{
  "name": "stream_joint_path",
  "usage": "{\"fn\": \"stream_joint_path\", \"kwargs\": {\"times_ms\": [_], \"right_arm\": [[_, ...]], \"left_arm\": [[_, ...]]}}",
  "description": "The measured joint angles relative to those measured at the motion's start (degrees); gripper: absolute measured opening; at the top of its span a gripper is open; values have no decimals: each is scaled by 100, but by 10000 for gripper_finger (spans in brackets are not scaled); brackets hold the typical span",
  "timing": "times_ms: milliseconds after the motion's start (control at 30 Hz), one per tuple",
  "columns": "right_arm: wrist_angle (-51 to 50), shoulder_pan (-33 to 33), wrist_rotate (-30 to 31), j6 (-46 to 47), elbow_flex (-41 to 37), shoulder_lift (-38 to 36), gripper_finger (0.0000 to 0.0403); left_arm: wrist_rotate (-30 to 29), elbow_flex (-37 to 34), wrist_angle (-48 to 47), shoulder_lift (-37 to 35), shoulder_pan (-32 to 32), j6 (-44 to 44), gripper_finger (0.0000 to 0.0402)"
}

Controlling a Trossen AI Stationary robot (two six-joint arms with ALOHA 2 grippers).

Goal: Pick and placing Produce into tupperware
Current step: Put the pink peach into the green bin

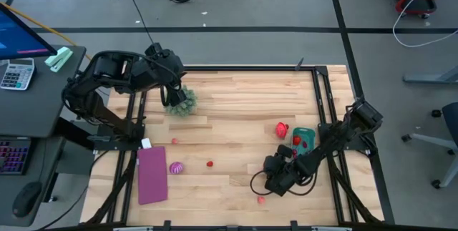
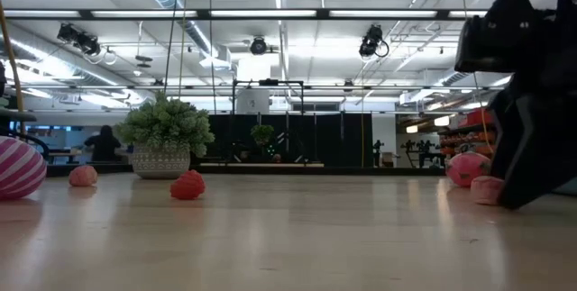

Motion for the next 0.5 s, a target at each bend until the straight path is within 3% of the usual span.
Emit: {"fn": "stream_joint_path", "kwargs": {"times_ms": [200,500], "right_arm": [[18,-1,56,298,-14,-85,235],[91,-17,132,287,-13,-340,137]], "left_arm": [[1,-1,0,0,-1,11,63],[-1,-1,0,0,1,9,53]]}}
